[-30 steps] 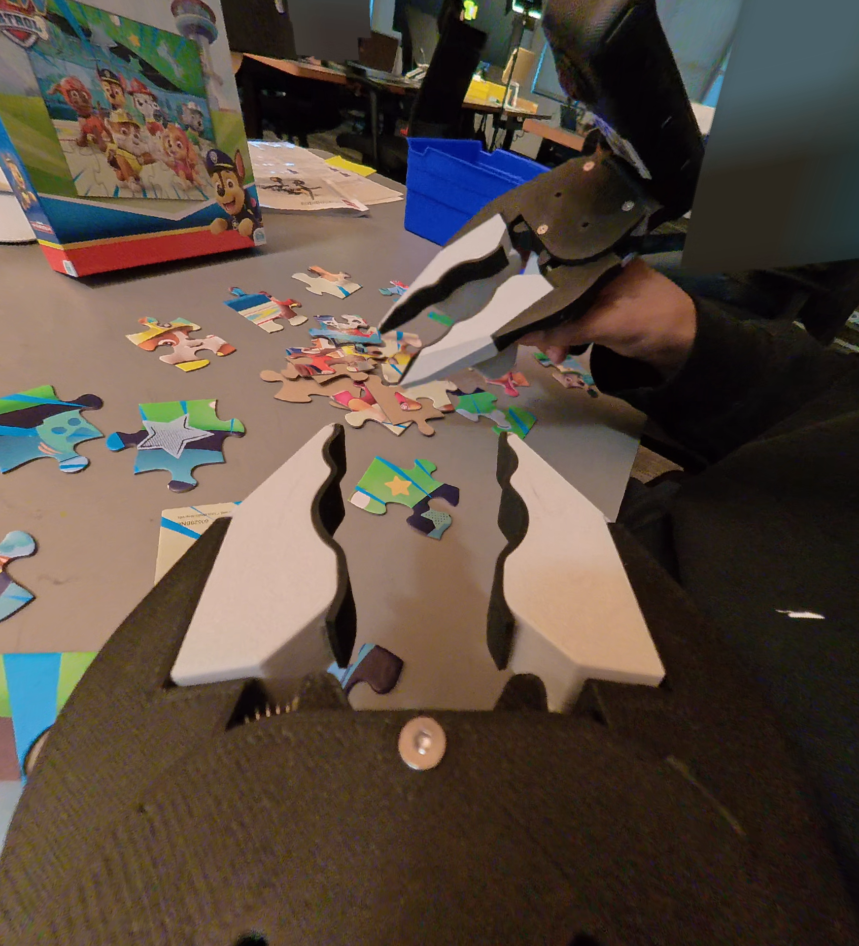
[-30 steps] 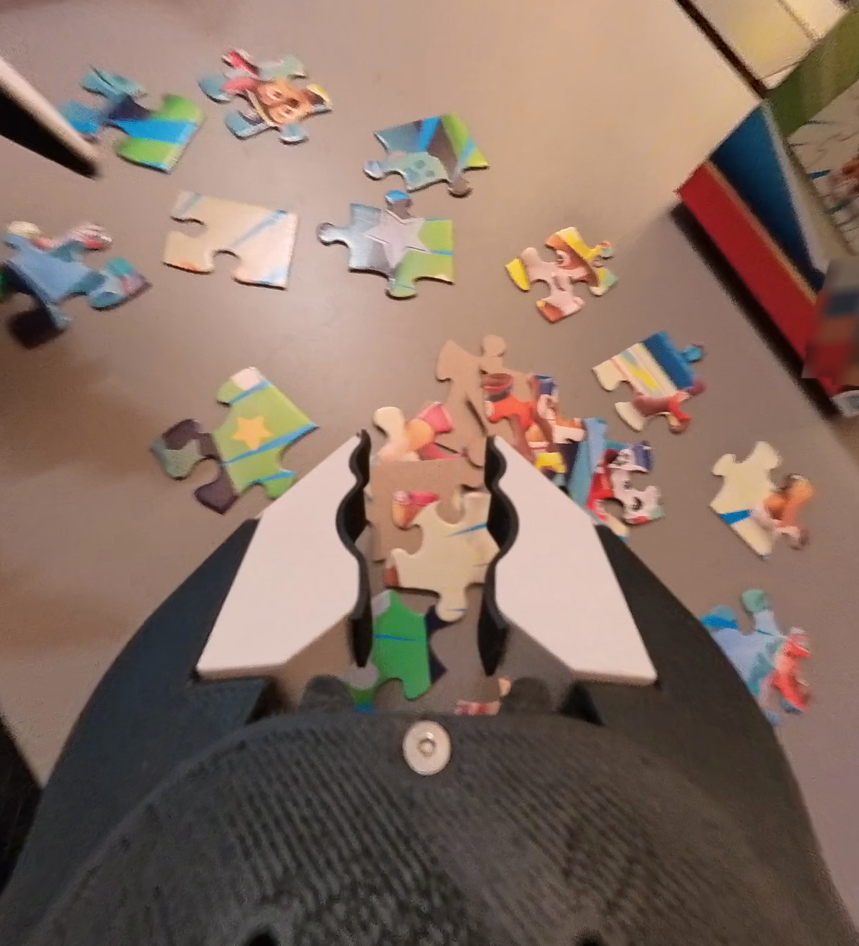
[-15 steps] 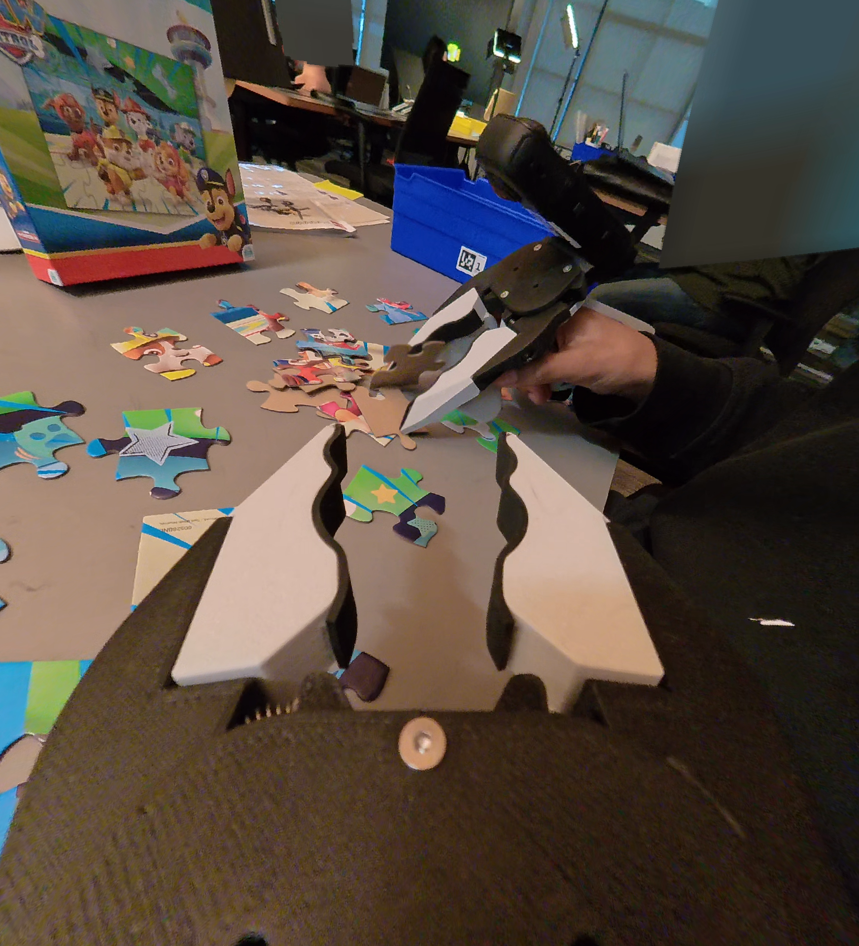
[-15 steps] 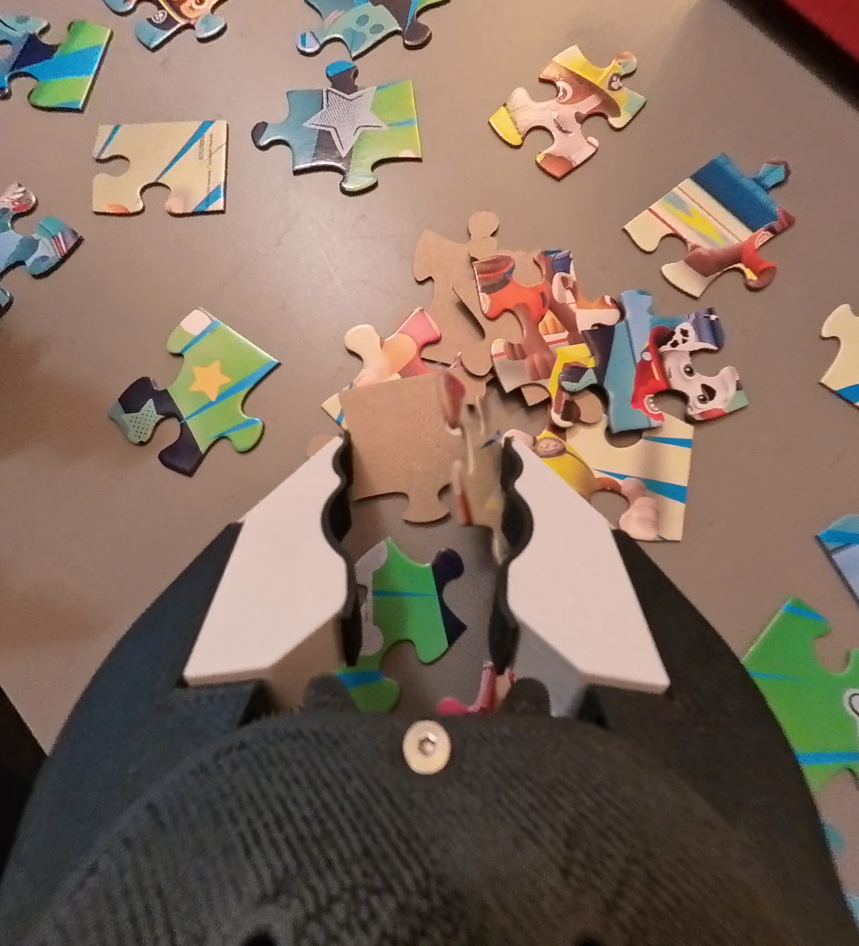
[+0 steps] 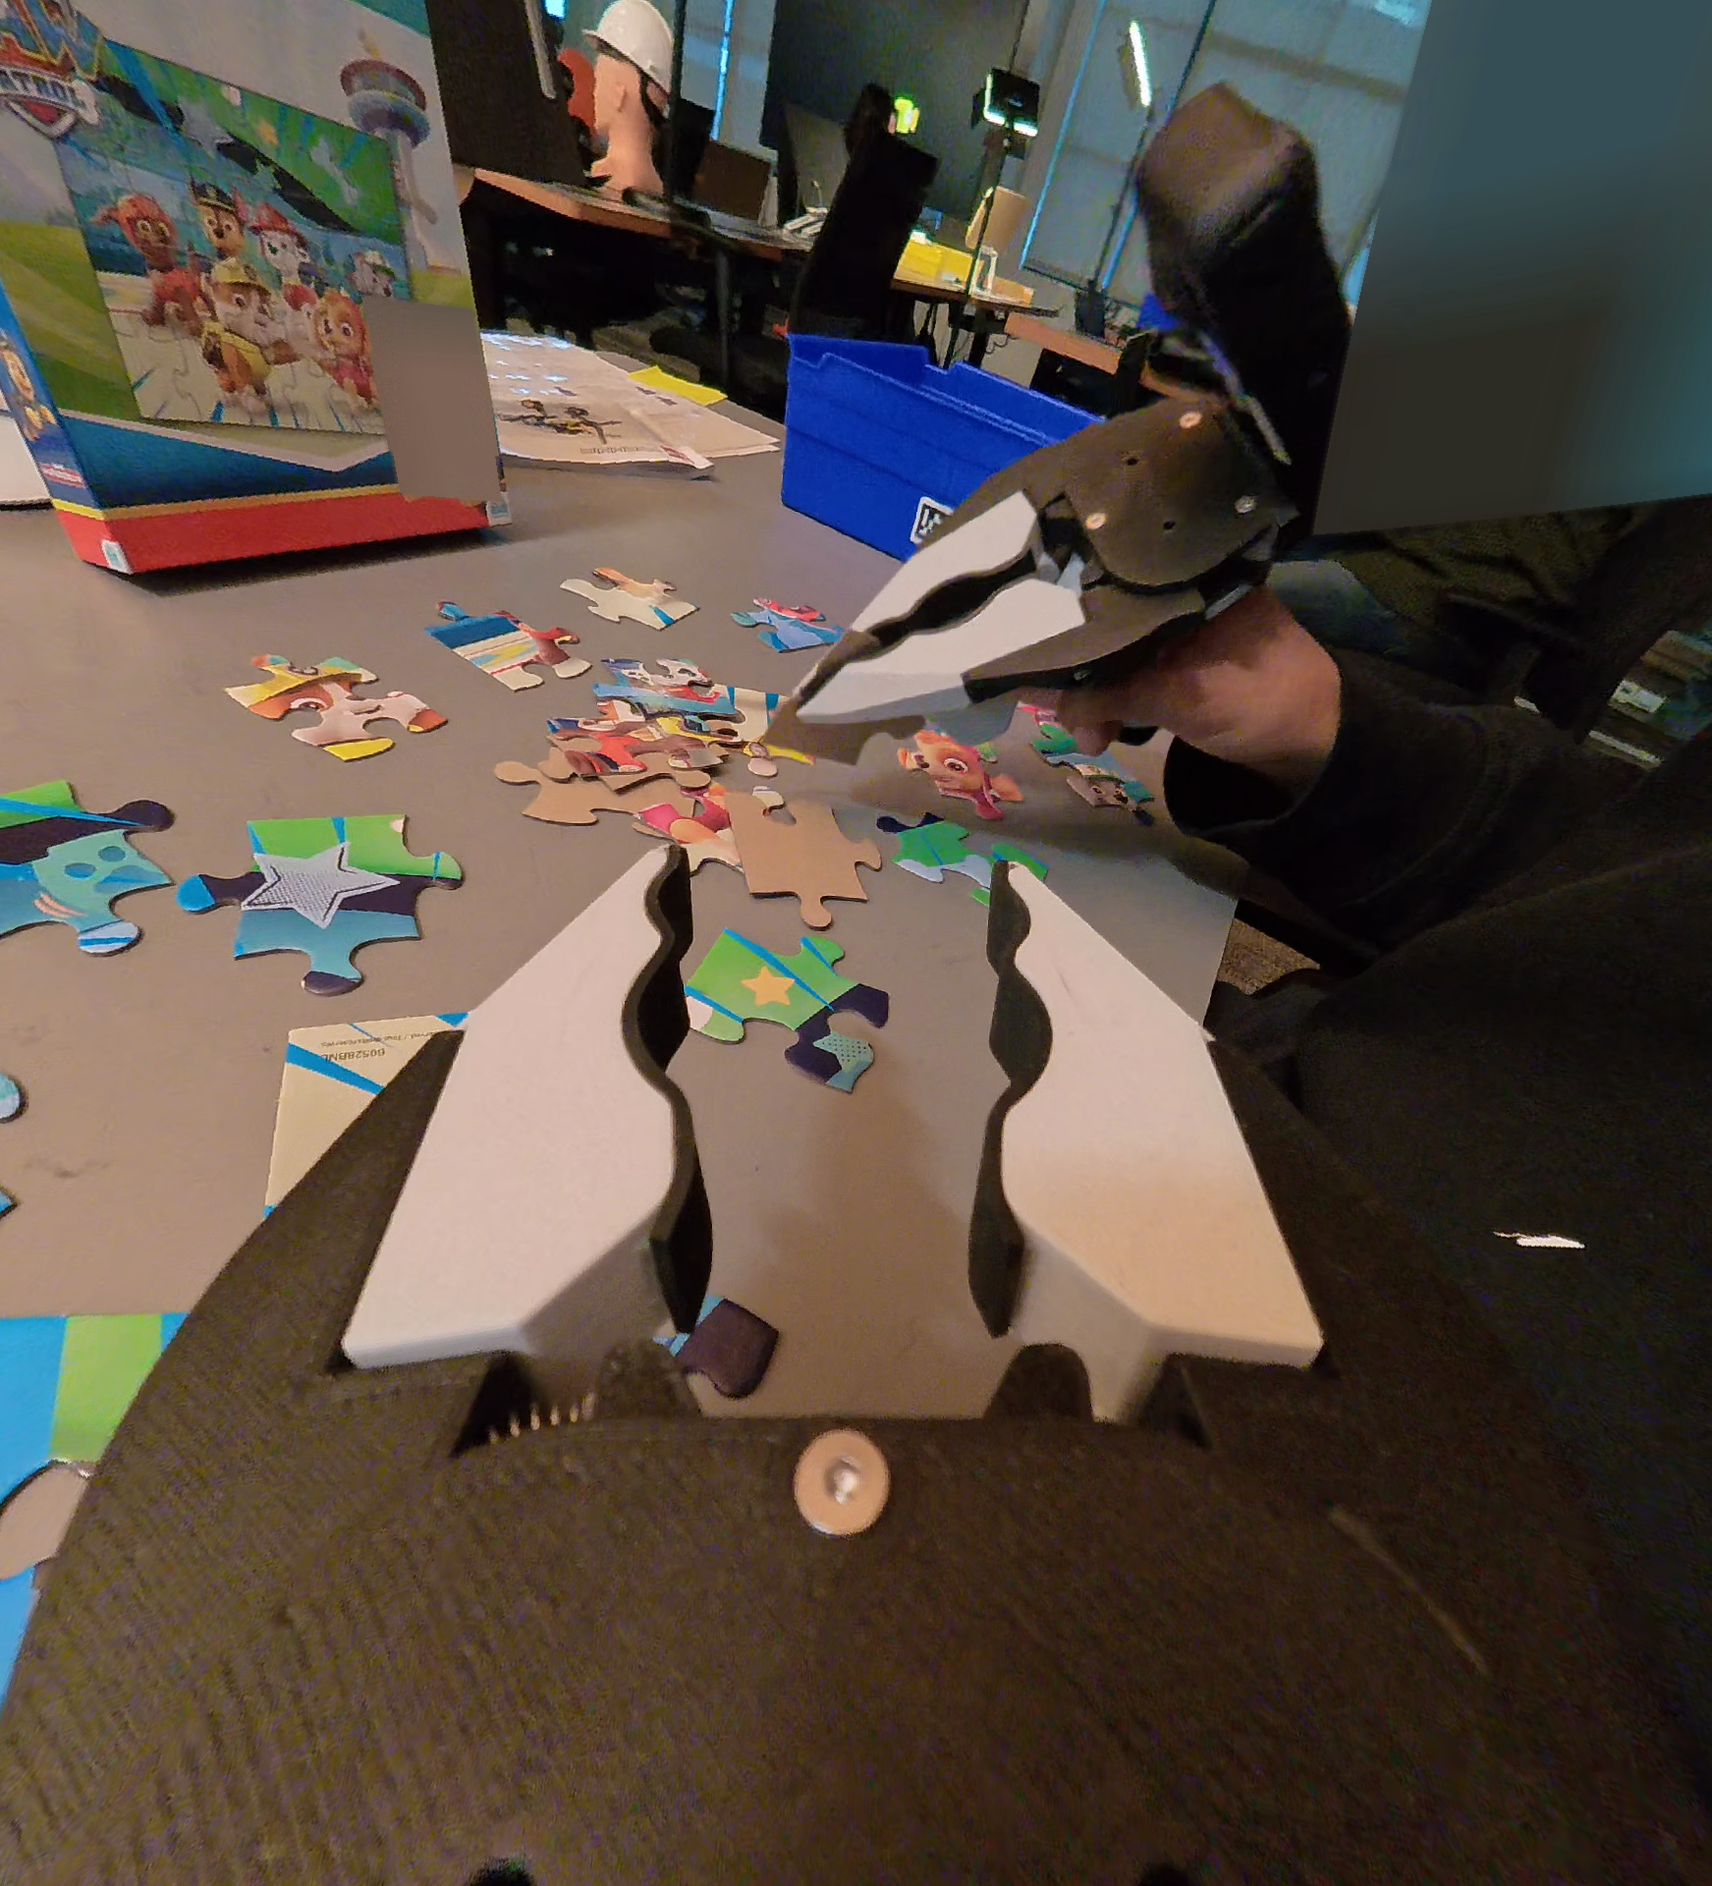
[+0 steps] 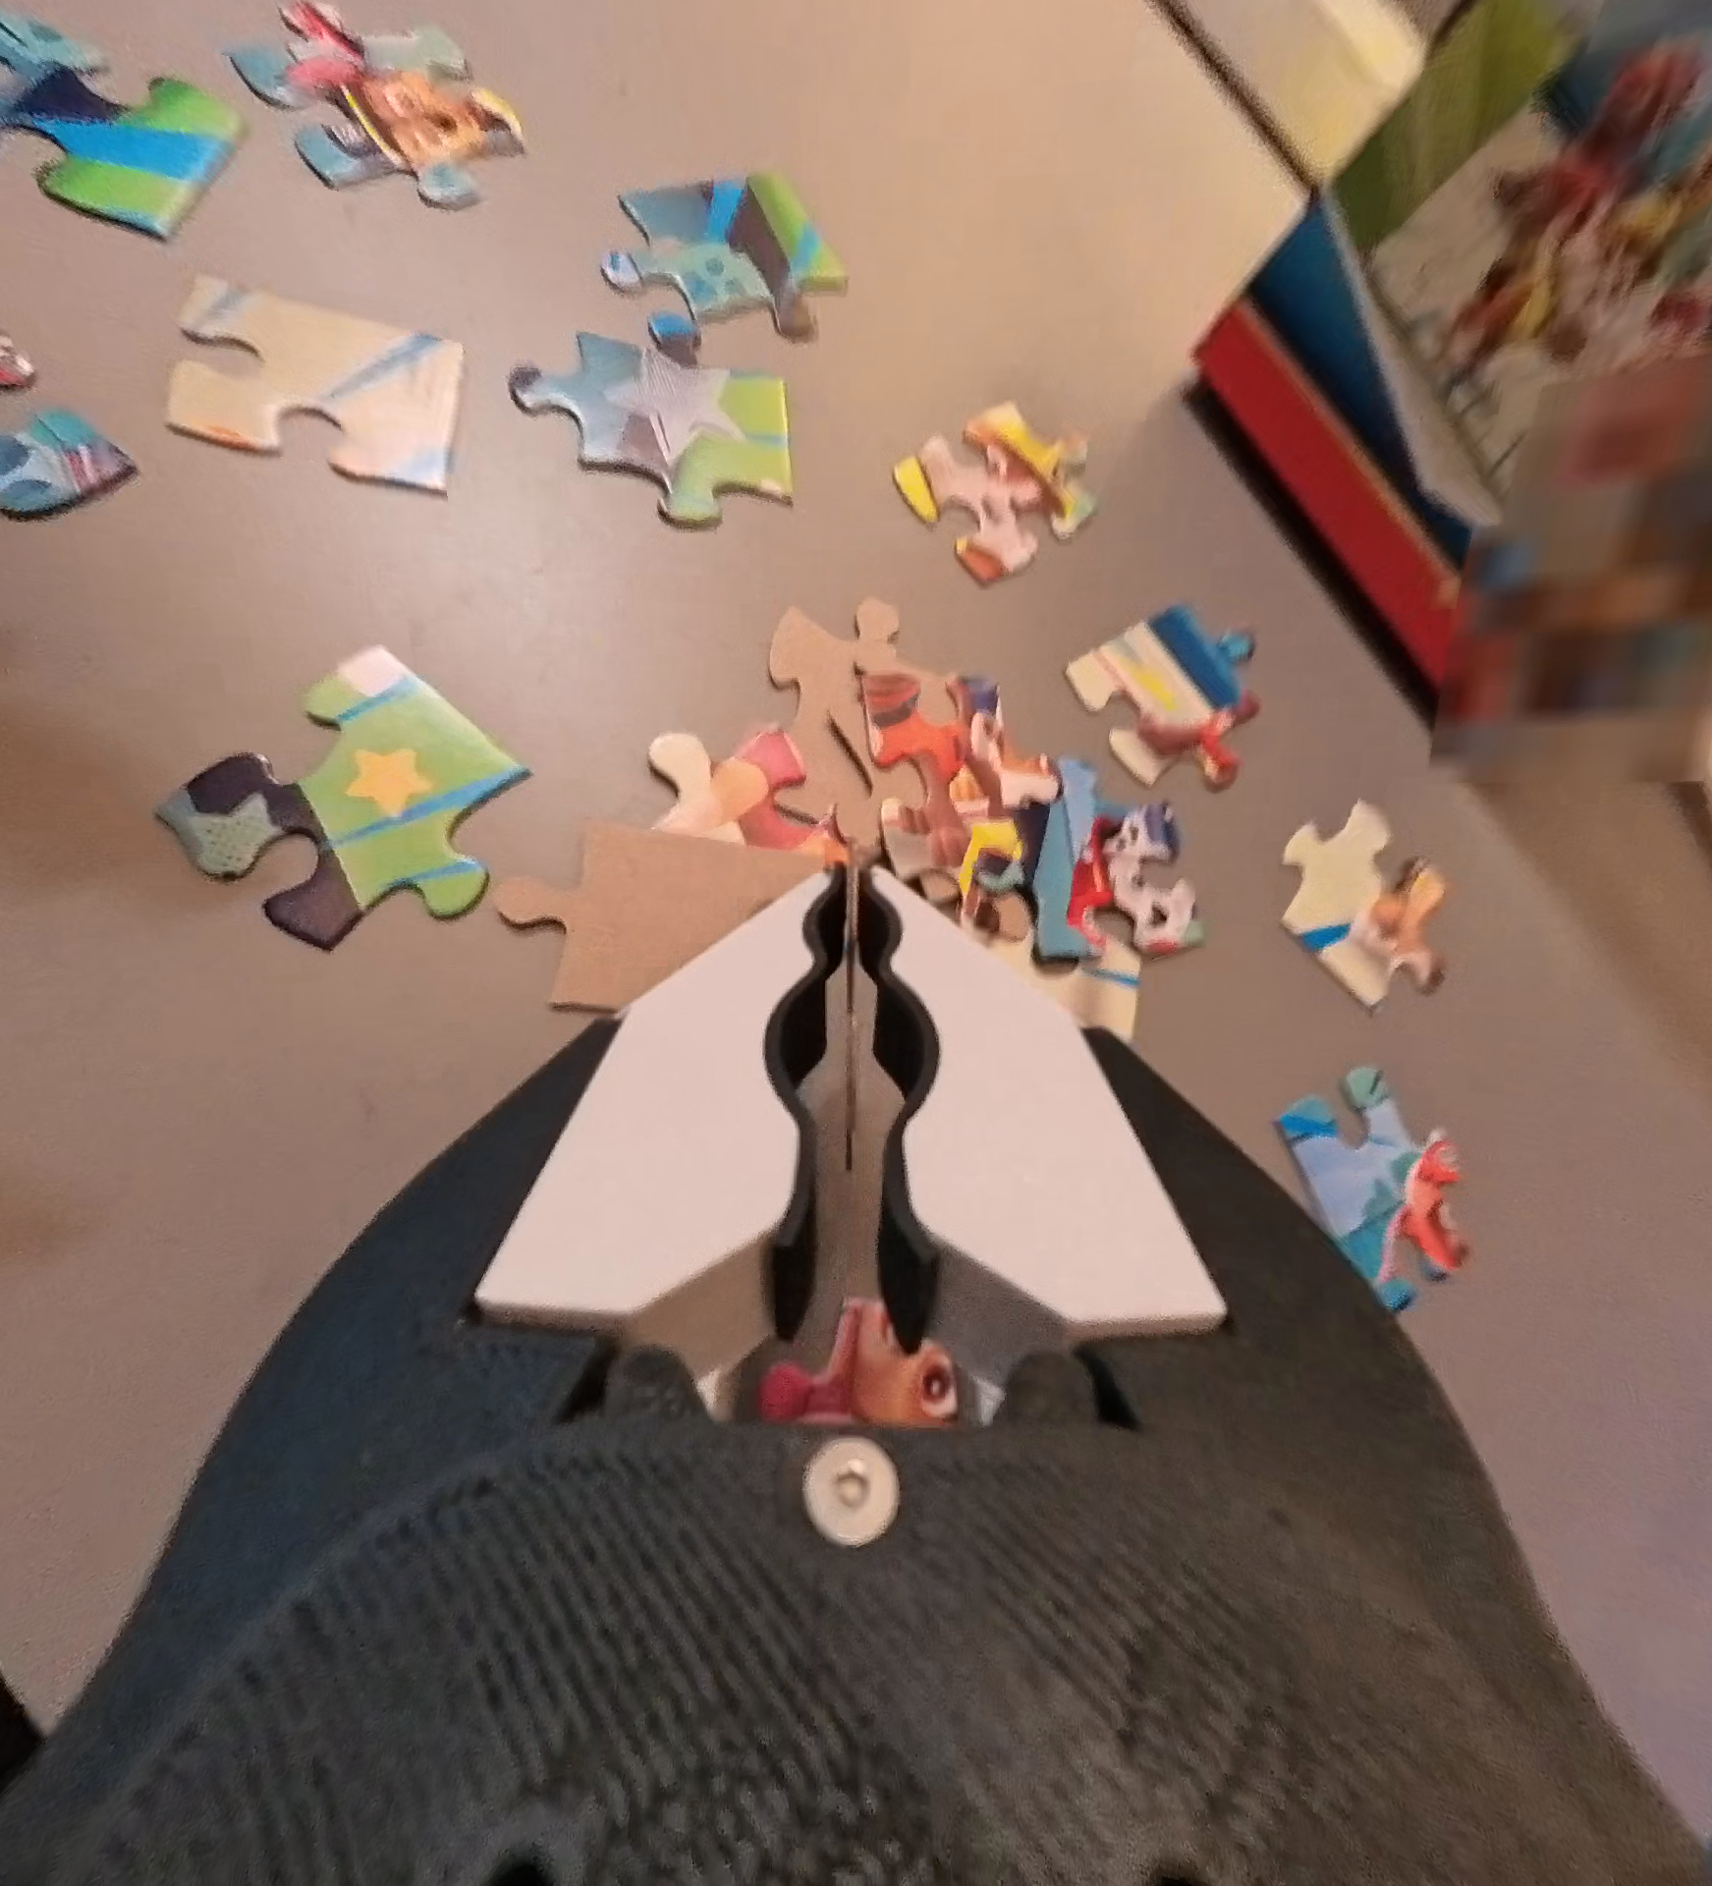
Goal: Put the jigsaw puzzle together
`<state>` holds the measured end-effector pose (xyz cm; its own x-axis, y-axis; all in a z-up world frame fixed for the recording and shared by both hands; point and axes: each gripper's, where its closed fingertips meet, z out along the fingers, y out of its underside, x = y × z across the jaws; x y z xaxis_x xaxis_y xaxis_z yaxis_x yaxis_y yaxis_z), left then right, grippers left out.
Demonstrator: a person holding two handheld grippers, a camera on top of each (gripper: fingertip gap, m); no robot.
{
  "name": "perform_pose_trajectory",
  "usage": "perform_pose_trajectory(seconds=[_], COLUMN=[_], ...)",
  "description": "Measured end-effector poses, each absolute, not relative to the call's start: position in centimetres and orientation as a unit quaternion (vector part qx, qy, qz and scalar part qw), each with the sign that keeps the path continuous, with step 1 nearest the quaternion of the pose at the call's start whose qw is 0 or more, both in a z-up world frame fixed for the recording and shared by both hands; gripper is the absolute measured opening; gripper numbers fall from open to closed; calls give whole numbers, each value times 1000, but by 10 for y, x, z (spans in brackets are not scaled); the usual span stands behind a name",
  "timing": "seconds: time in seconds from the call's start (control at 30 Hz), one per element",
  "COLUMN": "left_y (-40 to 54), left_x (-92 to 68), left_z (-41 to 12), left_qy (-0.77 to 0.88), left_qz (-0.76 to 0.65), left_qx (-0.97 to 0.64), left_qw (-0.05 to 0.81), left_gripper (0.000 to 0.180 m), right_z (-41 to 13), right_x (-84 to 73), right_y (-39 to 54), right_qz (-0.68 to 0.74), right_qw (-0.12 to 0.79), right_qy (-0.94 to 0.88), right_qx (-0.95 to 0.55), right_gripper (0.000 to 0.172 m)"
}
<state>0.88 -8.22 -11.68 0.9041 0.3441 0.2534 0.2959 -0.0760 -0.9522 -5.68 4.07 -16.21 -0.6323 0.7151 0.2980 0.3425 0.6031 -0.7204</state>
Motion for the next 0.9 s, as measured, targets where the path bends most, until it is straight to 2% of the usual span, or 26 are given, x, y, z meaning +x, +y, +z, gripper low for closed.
perform_pose_trajectory(seconds=[0.13, 0.27, 0.4, 0.47, 0.63, 0.77, 0.83, 0.9], left_y=[-82, -81, -85, -89, -94, -91, -88, -84], left_x=[9, 8, 7, 5, 2, 4, 4, 5], left_z=[-117, -116, -112, -110, -111, -113, -115, -118], left_qy=[-219, -219, -221, -225, -235, -235, -235, -234], left_qz=[19, 20, 28, 33, 19, 10, 10, 10], left_qx=[-732, -730, -726, -721, -711, -713, -718, -725], left_qw=[645, 647, 651, 654, 663, 661, 655, 647], left_gripper=[57, 56, 56, 56, 56, 56, 56, 56], right_z=[-138, -153, -178, -179, -153, -158, -169, -182], right_x=[-58, -70, -76, -65, -50, -50, -51, -47], right_y=[-2, -50, -76, -82, -54, 1, 29, 43], right_qz=[348, 332, 306, 335, 441, 429, 394, 371], right_qw=[345, 346, 275, 219, 134, 144, 165, 158], right_qy=[-845, -864, -899, -902, -854, -834, -835, -836], right_qx=[-214, -152, -149, -159, -243, -316, -347, -371], right_gripper=[0, 0, 33, 39, 36, 36, 40, 54])
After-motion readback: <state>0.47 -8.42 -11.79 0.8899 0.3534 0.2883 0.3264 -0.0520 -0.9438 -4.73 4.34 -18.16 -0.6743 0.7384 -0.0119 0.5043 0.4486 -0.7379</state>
